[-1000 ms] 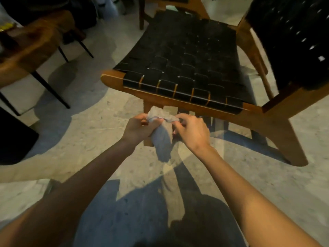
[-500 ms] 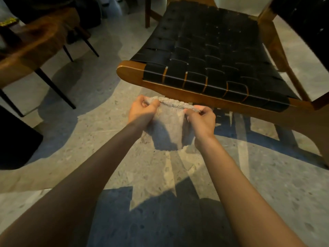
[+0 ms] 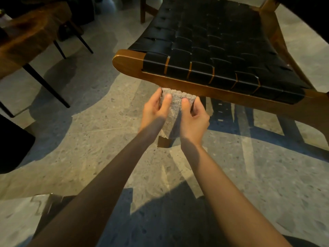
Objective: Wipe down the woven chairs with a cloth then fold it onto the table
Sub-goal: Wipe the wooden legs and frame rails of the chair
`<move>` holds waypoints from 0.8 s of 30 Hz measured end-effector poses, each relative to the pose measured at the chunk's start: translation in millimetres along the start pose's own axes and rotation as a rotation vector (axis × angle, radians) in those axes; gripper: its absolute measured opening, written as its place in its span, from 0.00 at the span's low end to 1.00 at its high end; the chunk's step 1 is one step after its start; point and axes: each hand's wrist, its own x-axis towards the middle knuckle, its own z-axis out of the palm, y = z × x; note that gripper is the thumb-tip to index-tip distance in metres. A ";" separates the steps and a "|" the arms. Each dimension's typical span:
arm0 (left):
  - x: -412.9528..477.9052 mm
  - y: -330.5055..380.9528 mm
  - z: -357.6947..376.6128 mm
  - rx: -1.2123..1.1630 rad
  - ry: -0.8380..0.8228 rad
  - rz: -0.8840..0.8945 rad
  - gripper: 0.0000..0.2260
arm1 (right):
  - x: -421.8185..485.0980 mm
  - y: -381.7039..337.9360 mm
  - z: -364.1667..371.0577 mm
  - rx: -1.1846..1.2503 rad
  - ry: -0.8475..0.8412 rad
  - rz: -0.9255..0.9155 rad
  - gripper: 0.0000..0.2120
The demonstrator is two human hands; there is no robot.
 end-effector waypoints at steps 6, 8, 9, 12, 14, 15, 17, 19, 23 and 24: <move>8.2 -20.4 2.9 0.230 0.013 0.324 0.08 | -0.1 25.4 8.9 -0.129 0.048 -0.114 0.12; 10.1 -34.3 -1.4 0.232 -0.025 0.354 0.12 | -3.0 39.3 9.9 -0.159 0.022 -0.135 0.15; 10.0 -42.9 -3.2 0.238 -0.037 0.360 0.13 | -5.1 47.5 10.0 -0.173 0.005 -0.140 0.16; 5.9 -74.7 -5.2 0.262 -0.040 0.293 0.12 | -12.6 76.6 9.8 -0.233 -0.058 -0.072 0.18; 5.1 -96.8 -6.0 0.277 -0.032 0.198 0.13 | -16.3 96.3 10.2 -0.269 -0.106 -0.010 0.18; 4.4 -107.6 -7.1 0.298 -0.026 0.161 0.13 | -17.9 106.1 10.3 -0.274 -0.123 0.016 0.17; 4.1 -128.0 -10.5 0.332 -0.028 0.154 0.10 | -19.8 121.8 9.2 -0.252 -0.149 0.076 0.15; 2.2 -142.5 -14.3 0.345 -0.057 0.123 0.10 | -20.4 134.8 7.8 -0.241 -0.204 0.145 0.14; 6.6 -166.5 -20.1 0.399 -0.150 0.021 0.12 | -13.1 153.5 5.5 -0.259 -0.344 0.277 0.10; 8.0 -170.6 -21.3 0.426 -0.169 -0.018 0.13 | -10.1 156.5 4.6 -0.254 -0.381 0.314 0.09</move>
